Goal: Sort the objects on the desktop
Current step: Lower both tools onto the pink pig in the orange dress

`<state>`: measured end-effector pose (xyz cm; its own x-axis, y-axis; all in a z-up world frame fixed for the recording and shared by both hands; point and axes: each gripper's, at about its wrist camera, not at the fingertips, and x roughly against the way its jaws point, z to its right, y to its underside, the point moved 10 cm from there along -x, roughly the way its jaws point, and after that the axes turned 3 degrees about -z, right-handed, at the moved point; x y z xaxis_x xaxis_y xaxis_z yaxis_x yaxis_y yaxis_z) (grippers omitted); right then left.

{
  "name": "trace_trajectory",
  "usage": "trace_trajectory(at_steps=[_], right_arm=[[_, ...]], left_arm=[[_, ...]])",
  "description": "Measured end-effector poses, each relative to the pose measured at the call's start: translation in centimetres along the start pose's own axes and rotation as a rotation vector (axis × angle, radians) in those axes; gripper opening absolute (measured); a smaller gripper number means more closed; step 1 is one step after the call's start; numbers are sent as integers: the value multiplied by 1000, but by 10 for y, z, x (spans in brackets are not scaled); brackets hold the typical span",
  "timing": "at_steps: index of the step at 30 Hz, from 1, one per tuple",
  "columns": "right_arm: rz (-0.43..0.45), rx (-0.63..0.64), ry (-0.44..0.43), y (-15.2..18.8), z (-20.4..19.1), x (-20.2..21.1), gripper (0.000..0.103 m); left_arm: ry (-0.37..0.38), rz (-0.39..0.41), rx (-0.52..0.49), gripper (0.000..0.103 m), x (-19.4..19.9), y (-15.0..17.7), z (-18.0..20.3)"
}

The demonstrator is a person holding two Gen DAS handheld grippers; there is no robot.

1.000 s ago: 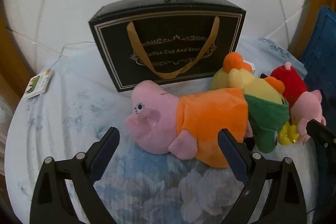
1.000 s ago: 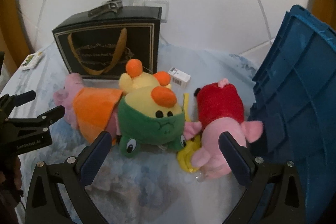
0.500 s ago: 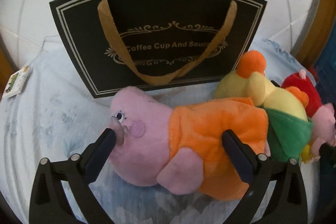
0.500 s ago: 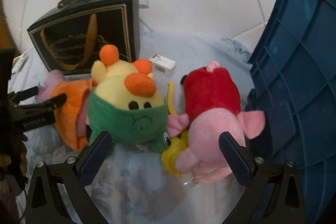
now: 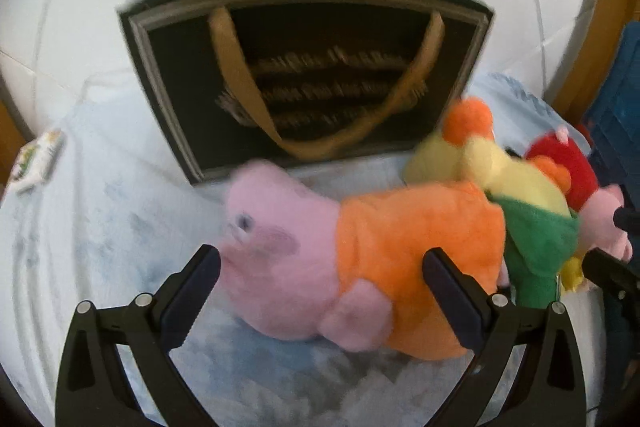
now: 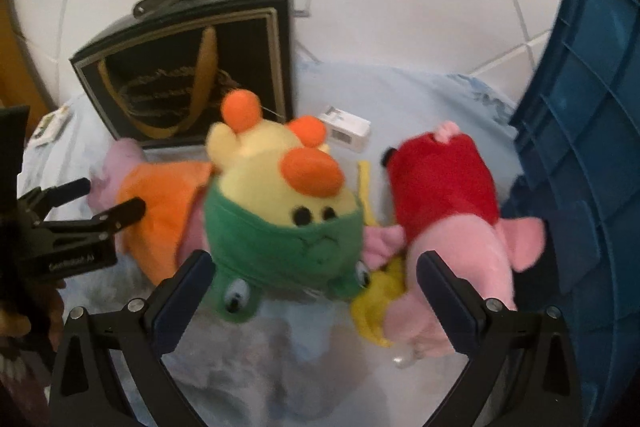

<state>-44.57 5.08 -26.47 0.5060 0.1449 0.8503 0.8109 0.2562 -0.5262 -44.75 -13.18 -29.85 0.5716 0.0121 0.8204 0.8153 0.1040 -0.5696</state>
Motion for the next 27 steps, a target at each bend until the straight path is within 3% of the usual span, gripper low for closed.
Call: trace_trajectory(at_steps=[2, 5, 7, 13, 19, 24, 27], right_arm=[[22, -19, -8, -7, -4, 1, 103], [29, -51, -28, -11, -9, 0, 103], [21, -47, -30, -8, -11, -2, 103], [-3, -12, -34, 9, -17, 2, 103], [-26, -6, -142, 29, -46, 8, 103], [-68, 10, -254, 43, -81, 5, 103], [-117, 28, -303, 56, -101, 3, 103]], left_arm=[[-25, 12, 6, 103, -3, -14, -12], [-59, -64, 2, 103, -44, -21, -23], [-37, -114, 0, 103, -63, -14, -23], [34, -54, 1, 103, -3, 37, -24], [11, -180, -17, 103, 23, 111, -39], [-10, -112, -37, 103, 59, 115, -42], [-19, -111, -84, 103, 51, 110, -44]])
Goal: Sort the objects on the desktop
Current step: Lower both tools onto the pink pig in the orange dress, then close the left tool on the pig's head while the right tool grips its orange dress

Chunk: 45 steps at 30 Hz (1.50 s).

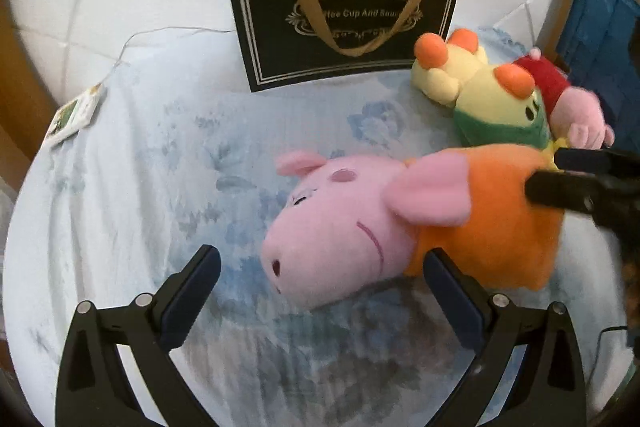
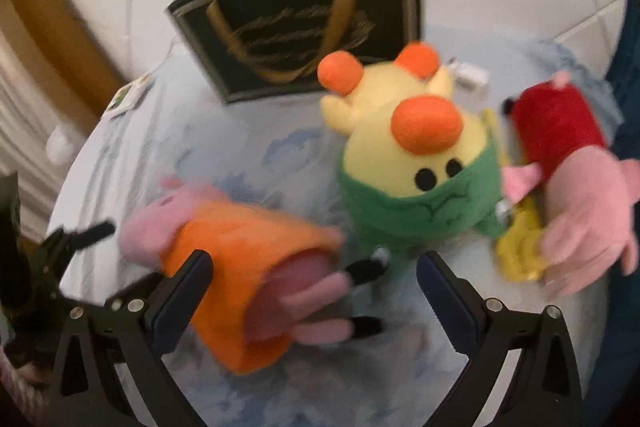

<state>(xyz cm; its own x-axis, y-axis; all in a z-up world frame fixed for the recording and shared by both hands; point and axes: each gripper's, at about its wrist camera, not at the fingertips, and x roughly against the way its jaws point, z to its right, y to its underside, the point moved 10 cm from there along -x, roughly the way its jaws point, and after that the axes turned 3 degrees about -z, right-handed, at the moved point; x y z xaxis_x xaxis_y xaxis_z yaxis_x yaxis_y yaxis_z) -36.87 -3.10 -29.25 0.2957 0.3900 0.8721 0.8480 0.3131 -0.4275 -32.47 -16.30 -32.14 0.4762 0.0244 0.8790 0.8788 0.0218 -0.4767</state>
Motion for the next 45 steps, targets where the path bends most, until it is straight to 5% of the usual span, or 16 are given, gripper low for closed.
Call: trace_trajectory(at_steps=[4, 8, 10, 12, 19, 23, 25, 28, 30, 31, 37, 42, 45], right_arm=[[-62, 18, -27, 14, -16, -18, 103], [-61, 10, -67, 11, -20, -32, 103], [-67, 18, -68, 10, -21, -38, 103], [-94, 32, -54, 14, -21, -46, 80], [-44, 95, -21, 11, -26, -22, 59], [-46, 91, -18, 16, -23, 0, 25], [-48, 52, 32, 22, -4, 9, 29], [-53, -20, 101, 28, 33, 18, 52], [-44, -66, 75, 31, 42, 26, 87], [-37, -77, 64, 30, 40, 29, 91], [-32, -81, 20, 24, 14, 31, 103], [-119, -80, -60, 44, -17, 9, 103], [-175, -48, -88, 56, -35, -6, 103]], left_arm=[[27, -56, -38, 103, -27, 6, 11], [44, -26, -29, 100, -39, 3, 20], [83, -12, -15, 78, -40, -2, 26], [103, -10, -14, 64, -38, -6, 34], [82, 41, -37, 63, -14, -12, 39], [74, 57, -53, 64, 15, -5, 37], [46, 48, -38, 71, 25, 2, 27], [40, 73, -11, 86, 39, -5, 16], [9, 100, -18, 90, 44, -20, 11], [-4, 109, -20, 92, 44, -29, 9], [68, -70, -67, 96, -1, -14, 9], [170, -46, -77, 96, 16, 11, 5], [147, -56, -135, 96, 25, 26, -3]])
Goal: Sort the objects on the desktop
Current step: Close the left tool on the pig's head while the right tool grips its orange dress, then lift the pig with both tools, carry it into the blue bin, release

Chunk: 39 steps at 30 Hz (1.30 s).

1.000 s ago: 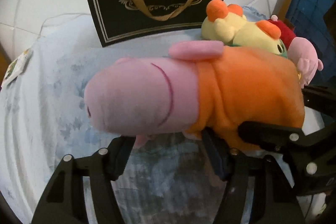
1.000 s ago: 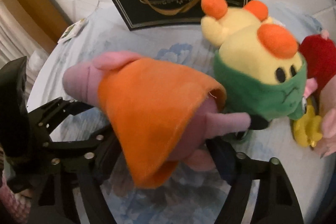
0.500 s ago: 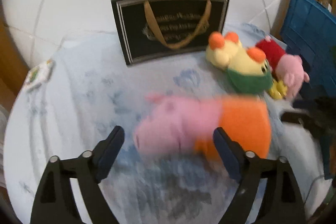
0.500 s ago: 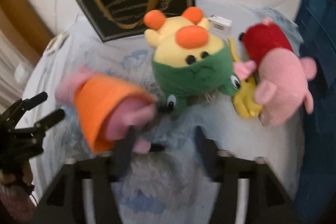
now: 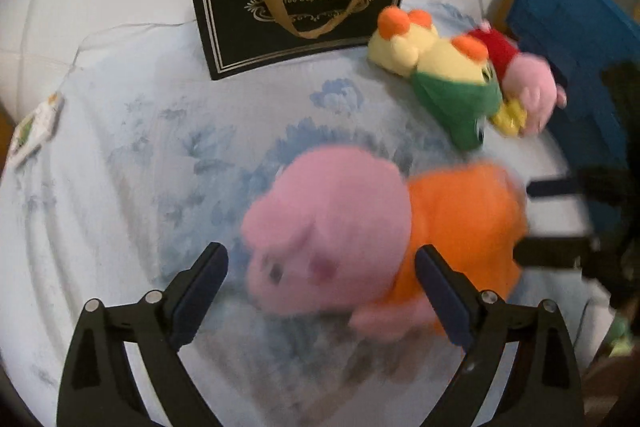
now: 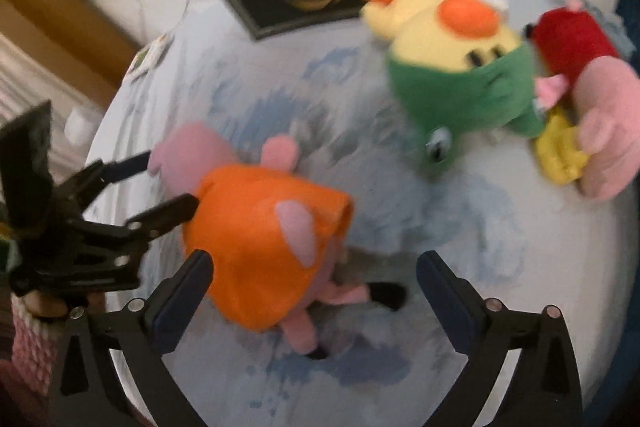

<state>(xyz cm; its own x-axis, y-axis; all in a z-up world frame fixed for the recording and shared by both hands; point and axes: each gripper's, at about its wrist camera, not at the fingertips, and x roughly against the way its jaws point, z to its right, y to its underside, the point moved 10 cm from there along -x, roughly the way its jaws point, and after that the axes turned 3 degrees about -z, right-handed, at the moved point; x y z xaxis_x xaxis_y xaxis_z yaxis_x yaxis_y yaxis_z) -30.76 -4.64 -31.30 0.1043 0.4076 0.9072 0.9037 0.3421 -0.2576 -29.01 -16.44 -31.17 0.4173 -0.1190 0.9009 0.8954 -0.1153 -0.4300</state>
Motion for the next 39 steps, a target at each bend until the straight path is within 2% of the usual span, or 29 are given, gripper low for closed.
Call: trace_trajectory(at_steps=[4, 9, 13, 15, 17, 18, 20, 24, 28, 33, 39], right_arm=[[-15, 28, -30, -1, -11, -17, 103], [-27, 18, -12, -10, -8, -32, 103], [-18, 27, 6, -19, -1, -34, 103], [-9, 34, -16, -26, 1, -42, 103], [-4, 45, -30, -30, 1, -47, 103], [6, 65, -8, -32, 2, -47, 98], [14, 84, 14, -32, 1, -45, 93], [38, 119, 45, -32, 0, -29, 91], [89, 144, 65, -32, -8, 1, 91], [179, 170, 101, -21, -22, 62, 91], [308, 169, 172, 8, -28, 146, 91]], left_arm=[[-82, -53, -68, 96, -23, 6, -9], [-60, -25, -135, 96, -34, -11, -1], [-65, -46, -217, 96, -52, -16, 7], [-66, -50, -232, 96, -61, -20, 9], [-50, -43, -230, 91, -64, -23, 13], [-39, -40, -230, 85, -64, -24, 16], [-46, -26, -230, 84, -60, -24, 19], [-46, 16, -214, 83, -41, -27, 27], [-55, 85, -211, 83, -5, -35, 40], [-49, 187, -224, 83, 50, -43, 67], [-35, 324, -272, 83, 122, -51, 121]])
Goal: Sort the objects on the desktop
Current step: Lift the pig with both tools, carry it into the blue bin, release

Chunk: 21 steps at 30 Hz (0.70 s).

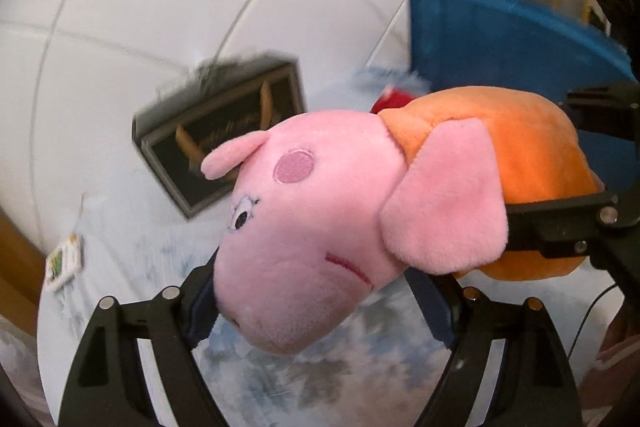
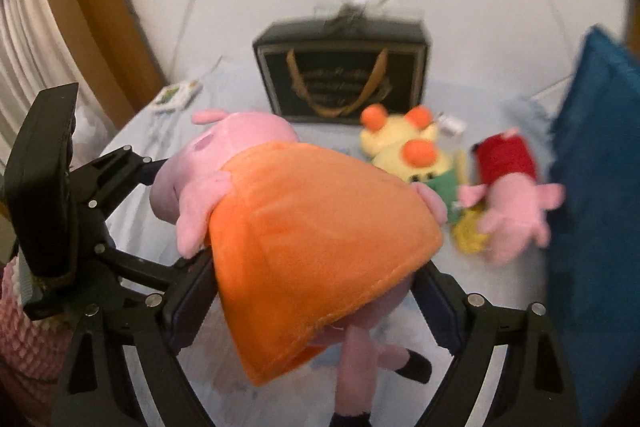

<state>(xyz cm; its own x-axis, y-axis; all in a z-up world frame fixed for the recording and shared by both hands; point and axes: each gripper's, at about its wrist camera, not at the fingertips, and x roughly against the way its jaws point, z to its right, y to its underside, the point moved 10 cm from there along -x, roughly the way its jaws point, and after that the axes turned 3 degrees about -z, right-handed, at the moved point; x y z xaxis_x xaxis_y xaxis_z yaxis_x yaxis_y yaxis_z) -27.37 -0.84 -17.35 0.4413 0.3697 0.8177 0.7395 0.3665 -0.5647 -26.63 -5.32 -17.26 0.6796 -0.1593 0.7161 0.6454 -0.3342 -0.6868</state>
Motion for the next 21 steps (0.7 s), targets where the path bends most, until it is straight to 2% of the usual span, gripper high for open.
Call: trace_trajectory(at_steps=[4, 10, 18, 21], right_arm=[[102, -28, 77, 6, 11, 65, 91], [256, -91, 209, 23, 50, 168, 91], [394, -203, 384, 59, 117, 275, 91], [424, -252, 430, 75, 148, 304, 91]], left_arm=[[23, 99, -41, 83, 39, -33, 39], [91, 255, -116, 83, 91, -91, 115], [187, 371, -231, 83, 124, -152, 219], [220, 379, -269, 83, 126, -168, 258]])
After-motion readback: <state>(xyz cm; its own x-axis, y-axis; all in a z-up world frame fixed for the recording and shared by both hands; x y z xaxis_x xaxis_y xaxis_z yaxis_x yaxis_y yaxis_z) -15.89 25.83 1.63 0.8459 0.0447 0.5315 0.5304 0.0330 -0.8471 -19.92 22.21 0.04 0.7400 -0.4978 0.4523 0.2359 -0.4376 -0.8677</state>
